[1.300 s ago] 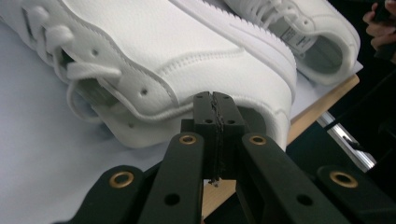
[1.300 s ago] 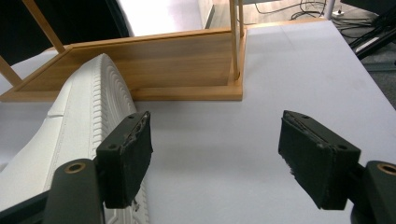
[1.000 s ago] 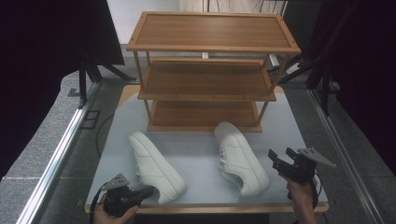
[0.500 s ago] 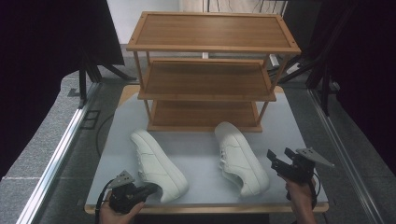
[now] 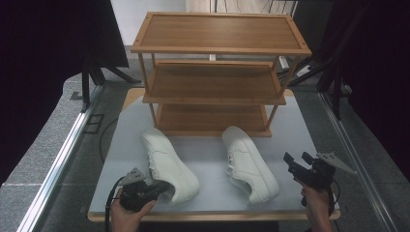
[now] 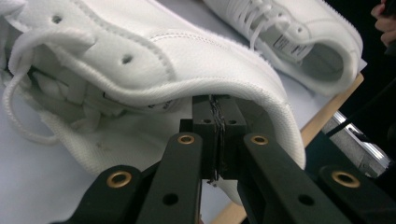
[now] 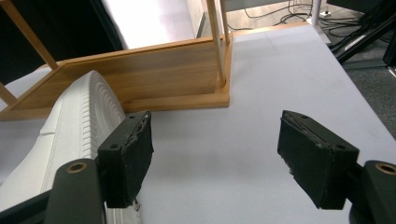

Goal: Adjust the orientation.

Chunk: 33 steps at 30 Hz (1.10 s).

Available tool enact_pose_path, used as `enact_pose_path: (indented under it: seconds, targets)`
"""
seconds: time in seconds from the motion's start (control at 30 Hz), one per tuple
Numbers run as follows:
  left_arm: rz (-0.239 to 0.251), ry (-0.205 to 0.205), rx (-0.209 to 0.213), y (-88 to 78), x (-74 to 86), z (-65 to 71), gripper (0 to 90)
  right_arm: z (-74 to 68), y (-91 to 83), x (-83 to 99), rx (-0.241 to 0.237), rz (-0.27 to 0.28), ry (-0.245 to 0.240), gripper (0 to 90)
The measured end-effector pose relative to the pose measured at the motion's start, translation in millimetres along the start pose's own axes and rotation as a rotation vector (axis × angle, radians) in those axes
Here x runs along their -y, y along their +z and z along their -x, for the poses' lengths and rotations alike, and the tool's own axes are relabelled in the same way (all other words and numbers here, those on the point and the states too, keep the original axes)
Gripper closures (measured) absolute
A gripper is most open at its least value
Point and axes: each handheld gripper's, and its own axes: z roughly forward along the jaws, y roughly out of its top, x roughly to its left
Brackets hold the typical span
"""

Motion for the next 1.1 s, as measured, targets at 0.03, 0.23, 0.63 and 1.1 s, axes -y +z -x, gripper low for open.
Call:
enact_pose_path:
  seconds: [0.03,0.23,0.63,1.1]
  targets:
    - [0.004,0.000,0.001,1.4,-2.3,0.1,88.5,0.0,0.0,0.0,0.000,0.000,0.000,26.8]
    - [0.013,0.016,0.026,20.4,-27.0,1.6,87.9,1.3,-1.4,-0.3,0.006,0.002,0.002,26.9]
    - [0.039,0.085,0.042,44.0,-60.4,24.3,85.8,8.8,-4.3,0.9,0.030,0.007,0.023,27.0]
    - [-0.093,0.089,-0.012,100.0,-50.7,25.4,87.3,3.6,-2.4,3.3,0.022,-0.002,0.014,27.0]
